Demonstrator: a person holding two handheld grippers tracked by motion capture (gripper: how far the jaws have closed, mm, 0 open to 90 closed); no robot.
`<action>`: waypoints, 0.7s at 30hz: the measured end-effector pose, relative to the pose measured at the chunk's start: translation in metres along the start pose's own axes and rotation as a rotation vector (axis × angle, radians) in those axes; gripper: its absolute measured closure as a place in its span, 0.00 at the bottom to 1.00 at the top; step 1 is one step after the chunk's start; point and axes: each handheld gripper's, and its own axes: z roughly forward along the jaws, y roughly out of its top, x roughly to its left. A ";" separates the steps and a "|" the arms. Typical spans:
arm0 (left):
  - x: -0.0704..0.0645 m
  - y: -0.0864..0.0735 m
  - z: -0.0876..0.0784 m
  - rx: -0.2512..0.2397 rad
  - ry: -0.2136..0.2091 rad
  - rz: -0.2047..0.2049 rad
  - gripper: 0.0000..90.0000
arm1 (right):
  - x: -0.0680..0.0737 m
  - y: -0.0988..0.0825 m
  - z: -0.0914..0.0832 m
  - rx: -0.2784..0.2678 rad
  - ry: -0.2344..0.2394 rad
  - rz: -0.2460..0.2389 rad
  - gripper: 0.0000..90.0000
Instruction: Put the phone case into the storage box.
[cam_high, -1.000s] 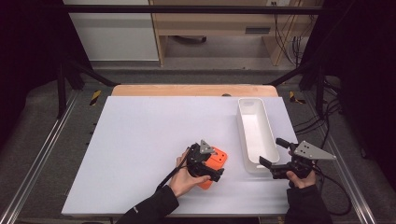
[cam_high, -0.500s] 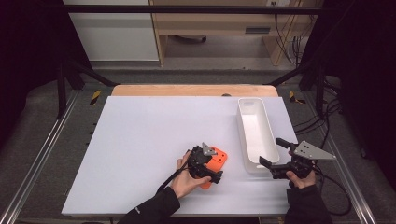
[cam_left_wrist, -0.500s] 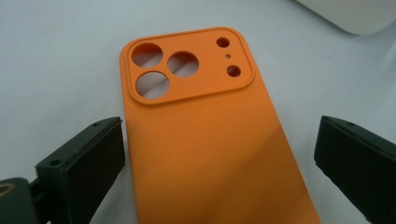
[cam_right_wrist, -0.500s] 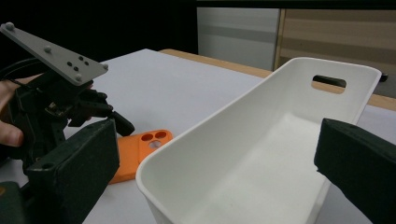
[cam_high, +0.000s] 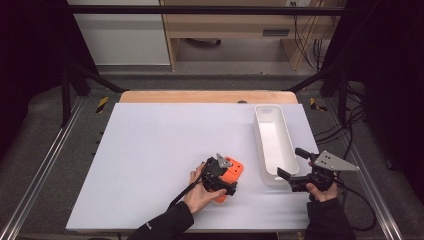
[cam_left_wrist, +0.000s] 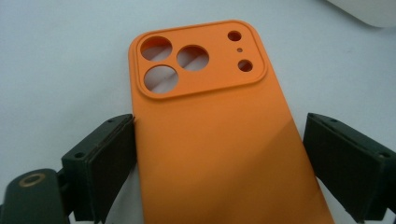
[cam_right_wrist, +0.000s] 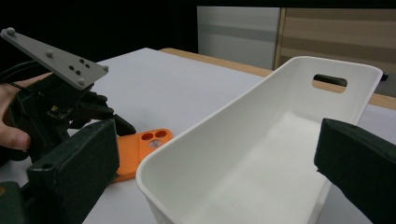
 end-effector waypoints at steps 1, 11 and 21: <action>0.000 0.000 0.000 0.001 0.004 0.002 0.11 | 0.000 0.000 0.000 0.000 0.000 0.000 0.00; -0.003 -0.001 0.000 0.003 0.024 -0.001 0.12 | 0.000 0.000 0.000 -0.001 0.000 0.001 0.00; -0.004 -0.001 0.000 -0.002 0.034 -0.009 0.13 | 0.000 0.000 0.000 -0.002 0.002 0.003 0.00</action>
